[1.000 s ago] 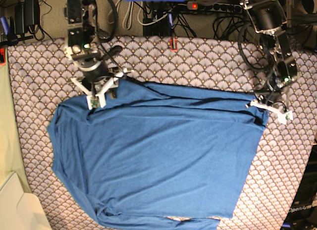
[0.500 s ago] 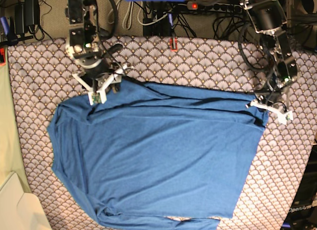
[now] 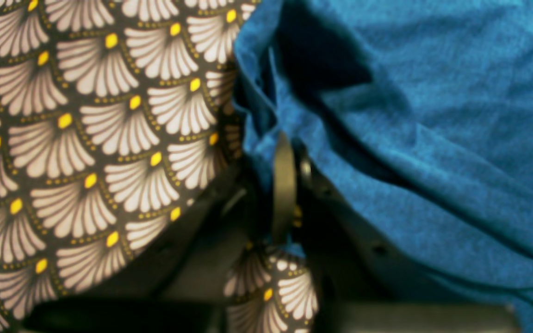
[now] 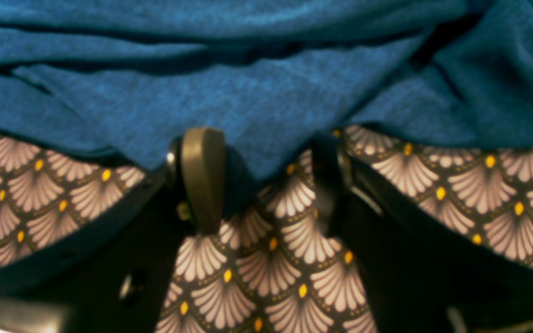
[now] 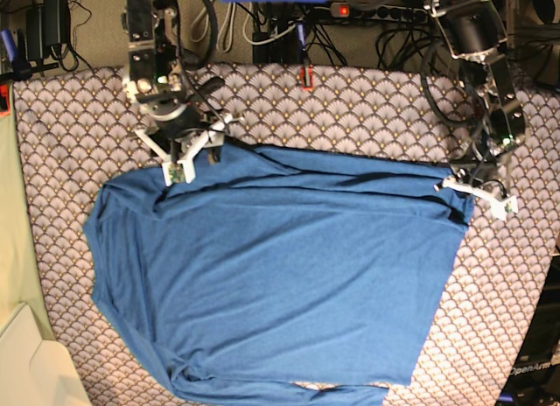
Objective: Fold the T-shirt properly
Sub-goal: 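Drag the right gripper's grip along the edge away from the left gripper, then pull the shoulder edge with both grippers to straighten the shirt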
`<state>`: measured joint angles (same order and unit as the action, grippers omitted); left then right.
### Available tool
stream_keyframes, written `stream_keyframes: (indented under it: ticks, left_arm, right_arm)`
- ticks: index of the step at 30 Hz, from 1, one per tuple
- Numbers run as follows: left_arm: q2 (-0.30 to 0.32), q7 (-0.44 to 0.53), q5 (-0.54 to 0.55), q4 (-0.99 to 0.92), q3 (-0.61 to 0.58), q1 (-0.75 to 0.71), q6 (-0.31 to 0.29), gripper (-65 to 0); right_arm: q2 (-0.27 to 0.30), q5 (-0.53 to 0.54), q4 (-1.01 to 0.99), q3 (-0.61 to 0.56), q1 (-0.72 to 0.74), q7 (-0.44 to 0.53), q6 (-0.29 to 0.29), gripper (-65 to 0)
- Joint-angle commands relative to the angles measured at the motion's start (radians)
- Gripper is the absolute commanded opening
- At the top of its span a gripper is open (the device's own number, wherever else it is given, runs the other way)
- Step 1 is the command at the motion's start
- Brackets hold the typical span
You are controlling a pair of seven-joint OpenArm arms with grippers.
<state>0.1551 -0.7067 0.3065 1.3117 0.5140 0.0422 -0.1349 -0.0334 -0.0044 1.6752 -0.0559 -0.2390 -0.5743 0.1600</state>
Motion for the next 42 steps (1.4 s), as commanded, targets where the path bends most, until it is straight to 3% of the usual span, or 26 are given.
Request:
stream_keyframes:
  ticks: [1, 16, 19, 23, 30, 35, 42]
  left_arm:
    - [0.014, 0.017, 0.006, 0.021, 0.001, 0.014, -0.002, -64.5]
    - [0.014, 0.017, 0.006, 0.021, 0.001, 0.015, -0.002, -64.5]
    - [0.014, 0.017, 0.006, 0.021, 0.001, 0.015, -0.002, -64.5]
    - [0.014, 0.017, 0.006, 0.021, 0.001, 0.015, -0.002, -64.5]
    - [0.018, 0.005, 0.003, 0.021, 0.001, 0.011, -0.002, -64.5]
    - [0.05, -0.12, 0.006, 0.085, 0.002, 0.015, -0.002, -64.5]
    - [0.054, -0.13, 0.004, 0.142, 0.002, -0.011, -0.002, -64.5]
  right_arm:
    - [-0.009, 0.004, 0.015, 0.0, 0.01, 0.024, -0.003, -33.6]
    - [-0.013, 0.004, -0.039, 0.0, 0.014, 0.024, -0.003, -35.2]
    - [-0.012, 0.004, -0.039, 0.0, 0.014, 0.024, -0.003, -44.4]
    - [-0.01, 0.004, -0.039, 0.0, 0.008, 0.024, -0.003, -65.0]
    - [-0.009, 0.004, -0.002, 0.0, -0.009, 0.024, -0.003, -65.0]
    - [0.007, 0.002, 0.102, 0.0, -0.039, 0.023, -0.003, -65.0]
    - [0.011, 0.001, 0.182, 0.0, -0.086, 0.023, -0.003, -65.0]
